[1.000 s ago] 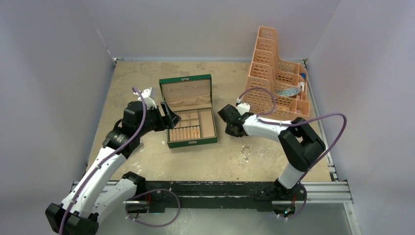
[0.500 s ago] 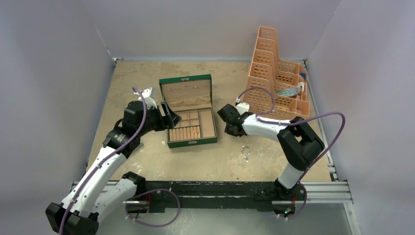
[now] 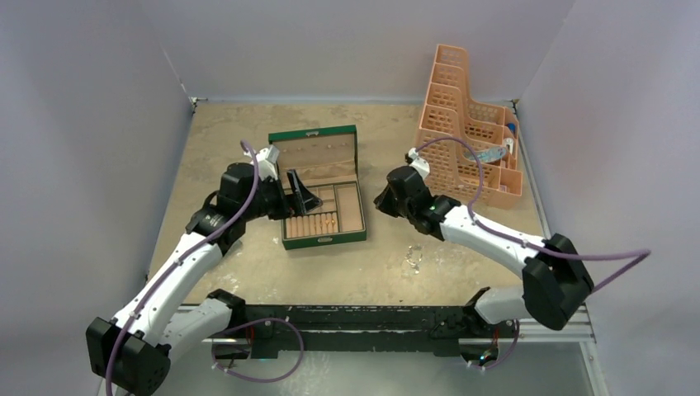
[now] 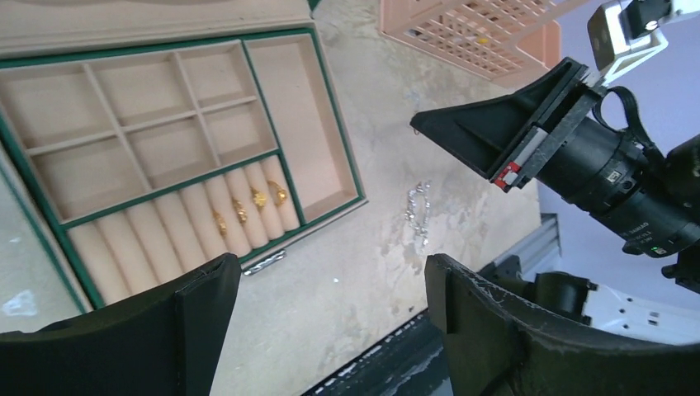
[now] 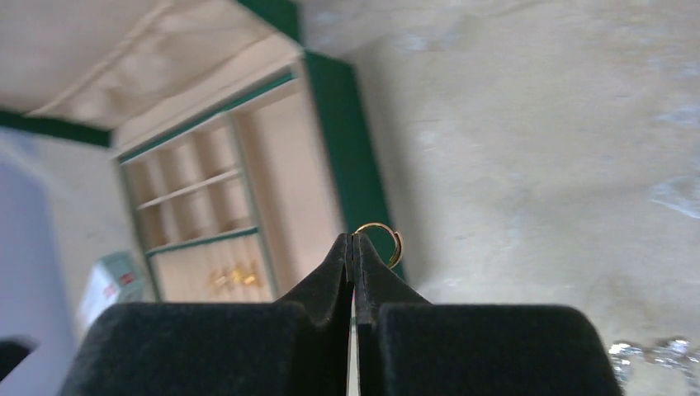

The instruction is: Organize the mixed jewelry

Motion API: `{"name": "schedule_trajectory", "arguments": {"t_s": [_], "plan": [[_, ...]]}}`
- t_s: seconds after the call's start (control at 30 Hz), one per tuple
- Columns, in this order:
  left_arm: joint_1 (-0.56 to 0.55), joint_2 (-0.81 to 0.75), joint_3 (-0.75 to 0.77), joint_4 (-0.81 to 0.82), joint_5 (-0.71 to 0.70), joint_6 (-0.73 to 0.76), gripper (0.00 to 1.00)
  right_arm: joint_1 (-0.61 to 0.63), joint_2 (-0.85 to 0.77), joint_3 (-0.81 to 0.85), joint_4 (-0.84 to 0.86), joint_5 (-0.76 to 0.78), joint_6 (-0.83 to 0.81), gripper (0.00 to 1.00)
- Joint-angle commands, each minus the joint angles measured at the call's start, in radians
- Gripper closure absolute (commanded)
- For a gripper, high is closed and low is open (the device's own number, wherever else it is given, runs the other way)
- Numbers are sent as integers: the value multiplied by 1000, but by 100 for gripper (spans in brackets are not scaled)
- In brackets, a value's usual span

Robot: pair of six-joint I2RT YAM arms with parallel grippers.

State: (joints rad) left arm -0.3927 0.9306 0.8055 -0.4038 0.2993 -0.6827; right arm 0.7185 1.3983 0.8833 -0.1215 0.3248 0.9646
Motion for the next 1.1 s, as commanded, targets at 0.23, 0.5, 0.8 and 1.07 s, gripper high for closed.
{"name": "schedule_trajectory", "arguments": {"t_s": [0.23,0.5,0.8,1.07], "plan": [[84,56,-22,447,498,-358,19,-3,-227,-65,483,-477,-57,100],[91,53,-76,762,549,-624,13,-3,-243,-94,871,-731,56,100],[89,116,-232,1268,676,-899,13,1,-153,-135,1181,-889,246,100],[89,154,-281,1523,679,-1052,23,17,-105,-156,1314,-932,351,100]]}}
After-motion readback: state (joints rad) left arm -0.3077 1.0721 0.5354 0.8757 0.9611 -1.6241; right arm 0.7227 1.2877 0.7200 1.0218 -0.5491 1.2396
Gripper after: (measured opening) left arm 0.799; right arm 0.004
